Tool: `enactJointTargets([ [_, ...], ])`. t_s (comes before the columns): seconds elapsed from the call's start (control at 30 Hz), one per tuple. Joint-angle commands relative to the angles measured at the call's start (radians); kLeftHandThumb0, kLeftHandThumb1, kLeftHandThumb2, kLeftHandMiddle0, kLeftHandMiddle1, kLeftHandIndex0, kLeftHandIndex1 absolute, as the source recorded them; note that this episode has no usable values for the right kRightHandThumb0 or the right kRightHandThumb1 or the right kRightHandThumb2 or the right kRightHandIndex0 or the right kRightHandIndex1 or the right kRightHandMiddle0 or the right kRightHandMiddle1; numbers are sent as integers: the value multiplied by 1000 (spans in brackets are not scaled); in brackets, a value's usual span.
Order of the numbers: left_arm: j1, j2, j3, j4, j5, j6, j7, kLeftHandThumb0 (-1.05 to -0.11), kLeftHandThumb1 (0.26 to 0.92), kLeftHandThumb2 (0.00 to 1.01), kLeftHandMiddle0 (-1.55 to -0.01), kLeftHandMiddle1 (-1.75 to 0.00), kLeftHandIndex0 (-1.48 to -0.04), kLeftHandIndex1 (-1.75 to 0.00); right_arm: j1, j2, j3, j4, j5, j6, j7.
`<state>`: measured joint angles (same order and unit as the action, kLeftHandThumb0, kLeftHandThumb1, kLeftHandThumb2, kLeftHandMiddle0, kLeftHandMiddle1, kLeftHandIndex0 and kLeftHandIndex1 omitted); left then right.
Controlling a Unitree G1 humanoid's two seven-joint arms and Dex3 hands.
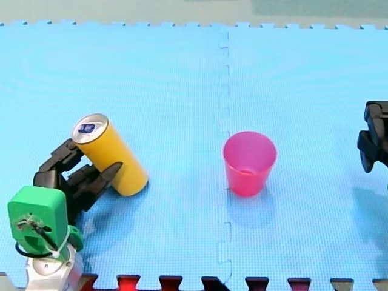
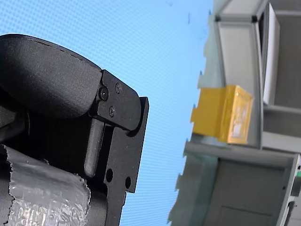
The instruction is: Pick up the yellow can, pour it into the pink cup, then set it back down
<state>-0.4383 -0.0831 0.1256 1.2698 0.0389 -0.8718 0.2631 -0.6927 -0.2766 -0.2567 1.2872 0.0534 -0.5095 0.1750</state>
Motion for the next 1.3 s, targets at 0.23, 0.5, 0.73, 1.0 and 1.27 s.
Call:
enactJointTargets([
  [0.23, 17, 36, -136, 17, 235, 8, 281, -378, 870, 1, -1271, -7, -1150, -5, -4, -6, -5, -3, 5, 8, 0],
  [0.5, 11, 54, -214, 27, 348, 31, 464, -381, 862, 0, -1281, -7, -1164, -7, -6, -6, -5, -4, 4, 13, 1],
  [0.73, 6, 66, -272, 31, 408, 62, 561, -386, 849, 0, -1269, 0, -1165, -3, -7, -8, -3, -3, 1, 15, -3],
  [1.0, 4, 79, -307, 35, 428, 84, 587, -392, 847, 0, -1265, 0, -1164, -1, -6, -9, -3, 0, 1, 13, -1],
  [1.27, 5, 69, -261, 41, 328, 76, 389, -739, 795, 0, -626, 0, -475, 0, -7, -10, -2, -1, 1, 14, -1],
])
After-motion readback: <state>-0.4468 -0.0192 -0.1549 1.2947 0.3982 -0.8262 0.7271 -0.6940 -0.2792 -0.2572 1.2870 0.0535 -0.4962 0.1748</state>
